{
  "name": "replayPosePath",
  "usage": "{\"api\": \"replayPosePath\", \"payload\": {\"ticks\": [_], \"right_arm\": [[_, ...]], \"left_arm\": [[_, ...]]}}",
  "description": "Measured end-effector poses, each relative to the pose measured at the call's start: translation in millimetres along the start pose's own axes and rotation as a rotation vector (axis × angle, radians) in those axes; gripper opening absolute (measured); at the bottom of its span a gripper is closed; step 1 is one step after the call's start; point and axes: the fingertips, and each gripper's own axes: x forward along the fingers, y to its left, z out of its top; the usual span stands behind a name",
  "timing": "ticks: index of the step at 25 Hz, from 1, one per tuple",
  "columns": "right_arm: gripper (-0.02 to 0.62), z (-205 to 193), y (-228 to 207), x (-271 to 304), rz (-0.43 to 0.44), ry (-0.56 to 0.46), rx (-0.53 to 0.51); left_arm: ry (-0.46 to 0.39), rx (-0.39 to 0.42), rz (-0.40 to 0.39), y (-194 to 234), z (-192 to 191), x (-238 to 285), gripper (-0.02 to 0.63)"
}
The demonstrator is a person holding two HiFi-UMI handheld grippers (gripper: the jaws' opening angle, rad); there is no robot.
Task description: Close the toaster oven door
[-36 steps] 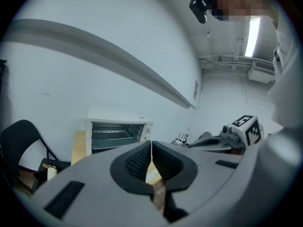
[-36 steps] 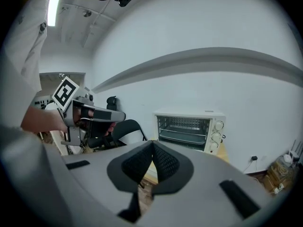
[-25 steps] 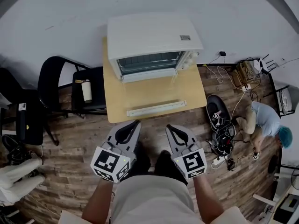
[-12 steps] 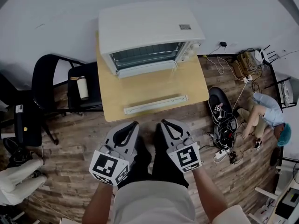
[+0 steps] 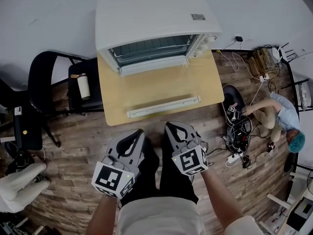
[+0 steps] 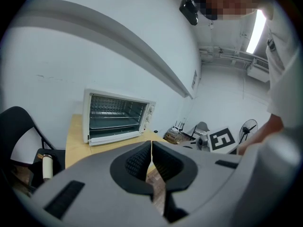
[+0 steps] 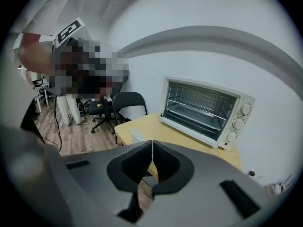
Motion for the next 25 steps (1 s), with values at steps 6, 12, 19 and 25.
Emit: {"api": "replayPosePath", "payload": {"ticks": [6, 12, 19, 25], "right_arm": [[0.019, -24.9, -2.3, 24.6, -0.008, 0.046, -0.067], [0.035, -50.3, -2.1, 43.4, 0.006, 0.099, -0.134], [0.048, -69.4, -6.2, 61.9, 0.014, 0.148, -0.212], [0.058, -82.8, -4.6, 74.8, 0.026, 0.185, -0.297]], "left_arm": [[0.022, 0.005, -0.009, 5.4, -15.7, 9.3, 0.011], [0.045, -0.005, 0.002, 12.3, -31.1, 15.6, 0.011], [0.064, -0.01, 0.013, 17.3, -38.9, 15.4, 0.011], [0.079, -0.016, 0.014, 17.4, -44.7, 16.5, 0.011]]}}
